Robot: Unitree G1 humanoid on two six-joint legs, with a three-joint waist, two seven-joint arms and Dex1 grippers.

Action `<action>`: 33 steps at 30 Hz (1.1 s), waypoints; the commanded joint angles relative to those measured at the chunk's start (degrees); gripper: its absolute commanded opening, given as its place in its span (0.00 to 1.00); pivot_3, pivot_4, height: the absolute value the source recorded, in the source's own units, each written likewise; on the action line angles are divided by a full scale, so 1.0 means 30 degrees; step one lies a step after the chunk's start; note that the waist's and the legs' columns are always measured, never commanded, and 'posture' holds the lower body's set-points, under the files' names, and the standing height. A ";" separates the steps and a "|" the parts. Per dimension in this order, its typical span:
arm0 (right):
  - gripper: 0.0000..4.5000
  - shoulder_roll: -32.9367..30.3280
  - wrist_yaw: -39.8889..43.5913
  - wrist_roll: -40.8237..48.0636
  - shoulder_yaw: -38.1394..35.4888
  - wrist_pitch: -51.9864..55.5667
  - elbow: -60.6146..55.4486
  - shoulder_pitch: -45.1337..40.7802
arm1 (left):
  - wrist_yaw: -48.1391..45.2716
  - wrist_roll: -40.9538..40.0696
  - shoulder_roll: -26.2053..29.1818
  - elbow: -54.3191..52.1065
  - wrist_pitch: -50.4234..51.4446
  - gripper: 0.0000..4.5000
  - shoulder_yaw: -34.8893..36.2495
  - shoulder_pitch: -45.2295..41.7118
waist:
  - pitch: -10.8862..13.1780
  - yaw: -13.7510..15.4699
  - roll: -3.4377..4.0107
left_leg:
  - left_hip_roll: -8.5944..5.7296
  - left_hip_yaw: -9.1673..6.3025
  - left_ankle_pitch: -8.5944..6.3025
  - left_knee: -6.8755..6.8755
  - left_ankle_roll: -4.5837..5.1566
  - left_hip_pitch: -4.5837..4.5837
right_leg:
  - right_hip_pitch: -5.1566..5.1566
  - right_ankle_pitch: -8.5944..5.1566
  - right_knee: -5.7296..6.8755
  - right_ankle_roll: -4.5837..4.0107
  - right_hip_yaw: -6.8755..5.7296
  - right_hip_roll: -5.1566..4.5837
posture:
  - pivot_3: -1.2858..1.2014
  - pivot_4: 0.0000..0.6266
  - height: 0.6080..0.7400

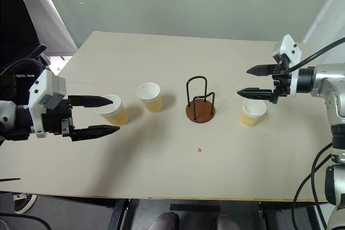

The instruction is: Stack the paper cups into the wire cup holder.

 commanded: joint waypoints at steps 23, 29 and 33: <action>1.00 0.4391 0.0936 -0.2392 0.2928 -0.3197 0.4325 -0.3578 | 0.0415 -0.0042 -0.0506 -0.0984 -0.0546 0.99 -0.1242 -0.1819 | -0.0001 0.0008 -0.0002 | 0.0027 -0.0031 0.0005 -0.0002 -0.0008 0.0018 | -0.0033 0.0000 0.0035 0.0000 0.0030 0.0019 | 0.52 0.24 1.00; 1.00 0.5856 0.1764 -0.3675 0.3701 -0.5312 0.7634 -0.4537 | 0.0858 -0.0283 -0.0493 -0.1814 -0.0222 0.99 -0.0292 -0.1065 | -0.0001 0.0037 -0.0001 | 0.0028 -0.0026 0.0005 -0.0010 -0.0010 -0.0035 | -0.0070 0.0001 0.0017 -0.0001 0.0032 0.0019 | 0.52 0.24 1.00; 1.00 0.6465 0.2158 -0.4556 0.3985 -0.6749 0.9842 -0.5056 | 0.1178 -0.0413 -0.0375 -0.2205 0.0096 0.99 0.0365 -0.0518 | -0.0001 0.0076 -0.0002 | 0.0028 -0.0017 0.0004 -0.0011 -0.0013 -0.0043 | -0.0082 0.0002 0.0027 -0.0003 0.0035 0.0020 | 0.52 0.24 1.00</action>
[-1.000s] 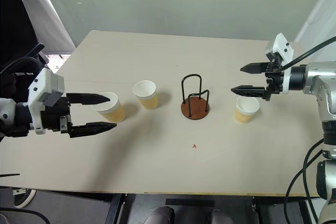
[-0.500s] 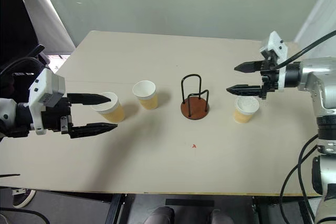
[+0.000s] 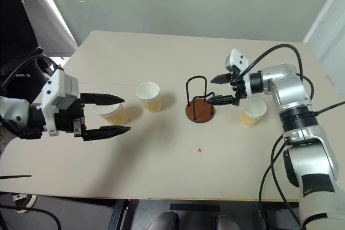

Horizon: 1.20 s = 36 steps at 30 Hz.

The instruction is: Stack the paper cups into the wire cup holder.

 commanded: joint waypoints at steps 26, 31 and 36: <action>0.00 0.1934 0.1503 -0.1948 -0.0820 -0.3866 0.5917 -0.2950 | 0.1307 -0.1116 0.0649 -0.2054 0.1699 1.00 0.3143 0.1772 | 0.0001 0.0037 0.0001 | 0.0019 0.0113 -0.0018 -0.0004 -0.0050 0.0008 | -0.0001 0.0007 0.0010 -0.0015 0.0003 0.0009 | 0.52 0.24 1.00; 0.00 0.1552 0.2776 -0.1426 -0.0834 -0.2675 0.3100 -0.2112 | 0.0980 -0.1162 0.0774 -0.1766 0.1368 1.00 0.2554 0.1213 | 0.0003 0.0040 0.0004 | 0.0021 0.0152 -0.0018 -0.0005 -0.0059 -0.0001 | -0.0009 0.0007 0.0008 -0.0015 0.0002 0.0014 | 0.52 0.24 1.00; 0.00 -0.0244 0.4499 0.0052 -0.0138 0.0128 -0.3686 0.0353 | -0.0030 -0.1280 0.1261 -0.1785 0.0997 1.00 0.1867 0.0513 | 0.0002 0.0071 0.0002 | 0.0021 0.0162 -0.0016 -0.0002 -0.0063 -0.0025 | -0.0003 0.0008 -0.0015 -0.0016 -0.0001 0.0018 | 0.52 0.24 1.00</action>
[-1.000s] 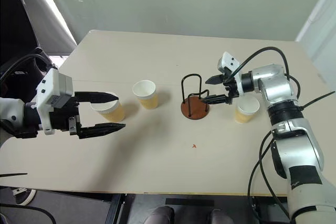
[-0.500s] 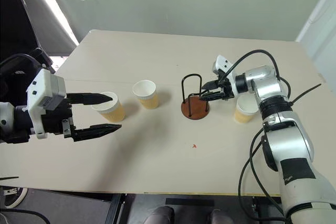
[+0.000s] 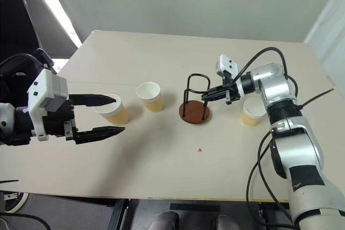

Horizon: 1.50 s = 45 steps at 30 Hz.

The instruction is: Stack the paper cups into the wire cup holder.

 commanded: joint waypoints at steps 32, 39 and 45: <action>0.56 -0.4844 -0.0632 0.3602 0.2353 0.5491 -1.6576 0.7241 | -0.3373 0.0931 0.1279 -0.1275 -0.2039 1.00 -0.4184 -0.0271 | -0.0002 -0.0288 -0.0017 | 0.0227 0.0250 -0.0033 0.0017 0.0000 0.0192 | 0.0047 0.0010 0.0015 0.0010 0.0235 0.0224 | 0.52 0.24 1.00; 0.88 -0.6847 0.0487 0.4399 0.0723 0.5636 -1.6369 0.6187 | -0.3611 -0.0736 0.0565 -0.0814 -0.2079 1.00 -0.1955 -0.0498 | -0.0002 -0.0279 -0.0018 | 0.0227 0.0252 -0.0034 0.0022 0.0000 0.0154 | 0.0031 0.0011 0.0026 0.0009 0.0234 0.0228 | 0.52 0.24 1.00; 0.88 -0.9020 0.0622 0.4694 -0.0764 0.5454 -1.5065 0.5016 | -0.2955 -0.1837 -0.0142 -0.0936 -0.1660 1.00 0.0408 0.0261 | -0.0003 -0.0274 -0.0017 | 0.0237 0.0272 -0.0036 0.0014 -0.0003 0.0143 | 0.0044 0.0011 0.0022 0.0010 0.0235 0.0245 | 0.52 0.24 1.00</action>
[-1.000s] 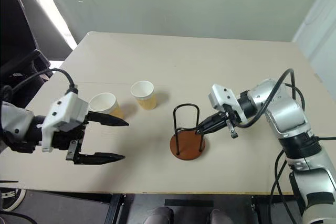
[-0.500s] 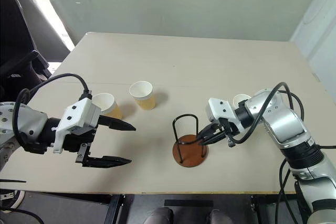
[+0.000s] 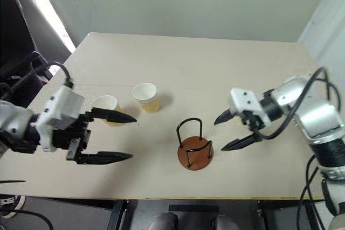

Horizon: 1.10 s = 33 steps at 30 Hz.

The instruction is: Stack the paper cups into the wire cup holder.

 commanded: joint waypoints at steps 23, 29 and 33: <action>0.88 0.2120 -0.1811 -0.8195 0.2425 -0.8136 1.2065 -0.3511 | 0.0635 -0.0869 -0.2650 -0.2089 -0.1239 1.00 0.4858 0.5634 | -0.0003 0.0013 -0.0002 | 0.0071 0.0039 -0.0035 0.0014 0.0027 0.0076 | -0.0030 0.0003 0.0107 -0.0017 0.0049 -0.0001 | 0.52 0.24 1.00; 0.80 0.2883 -0.2367 -0.9288 0.2784 -0.9259 1.2951 -0.3449 | 0.1116 -0.0934 -0.2545 -0.2358 -0.1322 1.00 0.4546 0.5625 | -0.0003 -0.0007 -0.0002 | 0.0080 0.0029 -0.0040 0.0019 0.0025 0.0086 | -0.0034 0.0000 0.0123 -0.0028 0.0049 -0.0002 | 0.52 0.24 1.00; 0.52 0.3015 -0.2143 -0.9558 0.2719 -0.9537 1.2990 -0.3415 | 0.1312 -0.1153 -0.2391 -0.2455 -0.1173 1.00 0.4639 0.5561 | -0.0001 0.0001 0.0001 | 0.0080 0.0033 -0.0045 0.0017 0.0017 0.0079 | -0.0041 -0.0002 0.0126 -0.0033 0.0049 -0.0003 | 0.52 0.24 1.00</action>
